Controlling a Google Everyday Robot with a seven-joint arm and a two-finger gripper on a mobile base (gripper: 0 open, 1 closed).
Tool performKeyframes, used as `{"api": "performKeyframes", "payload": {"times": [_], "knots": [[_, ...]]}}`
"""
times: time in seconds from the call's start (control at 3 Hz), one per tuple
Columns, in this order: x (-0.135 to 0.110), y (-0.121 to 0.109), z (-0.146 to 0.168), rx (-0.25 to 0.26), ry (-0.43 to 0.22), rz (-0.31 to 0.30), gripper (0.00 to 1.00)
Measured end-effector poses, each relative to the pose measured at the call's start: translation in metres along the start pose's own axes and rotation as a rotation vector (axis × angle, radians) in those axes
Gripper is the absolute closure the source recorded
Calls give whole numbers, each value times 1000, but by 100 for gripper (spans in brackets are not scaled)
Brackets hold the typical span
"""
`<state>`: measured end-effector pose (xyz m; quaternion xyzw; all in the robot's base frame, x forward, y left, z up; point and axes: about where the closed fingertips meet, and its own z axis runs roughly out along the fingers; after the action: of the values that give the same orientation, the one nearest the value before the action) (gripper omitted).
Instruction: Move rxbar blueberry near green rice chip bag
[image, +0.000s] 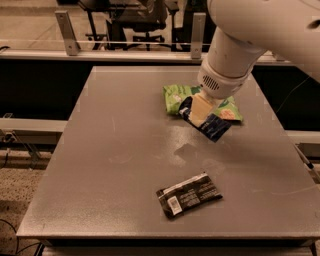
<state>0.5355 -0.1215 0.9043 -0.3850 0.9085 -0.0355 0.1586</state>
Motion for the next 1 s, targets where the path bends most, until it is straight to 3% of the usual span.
{"api": "performKeyframes", "payload": {"times": [0.33,1.0], "knots": [[20,-15,6,17,4,42,84],[16,-30,27,15,-54,70,38]]}}
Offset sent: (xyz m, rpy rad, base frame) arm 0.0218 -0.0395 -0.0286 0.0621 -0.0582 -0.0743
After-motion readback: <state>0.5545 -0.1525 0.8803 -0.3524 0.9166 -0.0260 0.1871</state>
